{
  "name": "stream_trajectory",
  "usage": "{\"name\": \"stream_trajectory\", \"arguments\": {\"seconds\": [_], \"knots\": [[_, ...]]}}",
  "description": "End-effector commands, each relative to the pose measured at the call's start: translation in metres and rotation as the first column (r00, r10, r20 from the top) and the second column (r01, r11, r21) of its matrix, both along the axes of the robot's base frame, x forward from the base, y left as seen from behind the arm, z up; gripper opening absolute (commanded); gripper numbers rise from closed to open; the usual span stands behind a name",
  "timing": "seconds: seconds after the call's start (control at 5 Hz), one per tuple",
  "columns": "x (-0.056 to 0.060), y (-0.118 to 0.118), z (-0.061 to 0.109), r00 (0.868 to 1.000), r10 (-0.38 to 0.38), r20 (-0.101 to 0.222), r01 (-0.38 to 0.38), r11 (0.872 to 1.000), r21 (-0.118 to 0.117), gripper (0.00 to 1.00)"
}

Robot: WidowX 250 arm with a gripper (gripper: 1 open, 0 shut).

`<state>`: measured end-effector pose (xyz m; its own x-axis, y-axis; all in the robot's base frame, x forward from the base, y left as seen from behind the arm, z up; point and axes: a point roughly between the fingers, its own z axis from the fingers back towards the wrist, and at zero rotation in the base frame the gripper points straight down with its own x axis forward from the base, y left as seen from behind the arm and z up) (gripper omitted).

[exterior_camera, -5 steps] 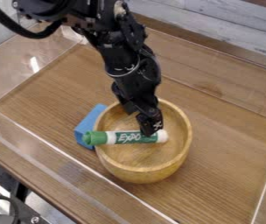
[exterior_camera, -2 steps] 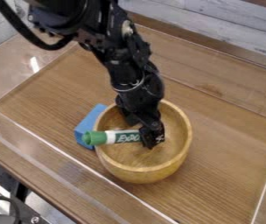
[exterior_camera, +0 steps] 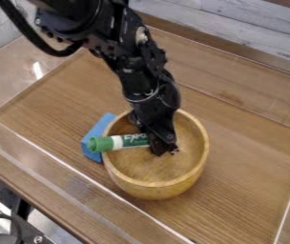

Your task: Remove the green marker from inside the brown bowl and put it on the table

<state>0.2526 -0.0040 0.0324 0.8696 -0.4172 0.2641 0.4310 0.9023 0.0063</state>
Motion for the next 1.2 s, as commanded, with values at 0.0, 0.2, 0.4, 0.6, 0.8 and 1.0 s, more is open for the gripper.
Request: {"name": "stream_trajectory", "arguments": {"seconds": [0.0,0.2,0.4,0.6,0.8,1.0], "knots": [[0.0054,-0.003,0.0083,1.0,-0.006,0.025,0.006,1.0,0.004,0.0],[0.0056,-0.0054,0.0099,1.0,-0.006,0.023,0.006,1.0,0.005,0.0],[0.0061,-0.0076,0.0116,1.0,-0.006,0.022,0.006,1.0,0.007,0.0],[0.0065,-0.0096,0.0131,1.0,-0.007,0.021,0.006,1.0,0.008,0.0],[0.0071,-0.0111,0.0153,1.0,-0.007,0.02,0.007,1.0,0.011,0.0],[0.0079,-0.012,0.0171,1.0,-0.007,0.021,0.007,1.0,0.015,0.0]]}}
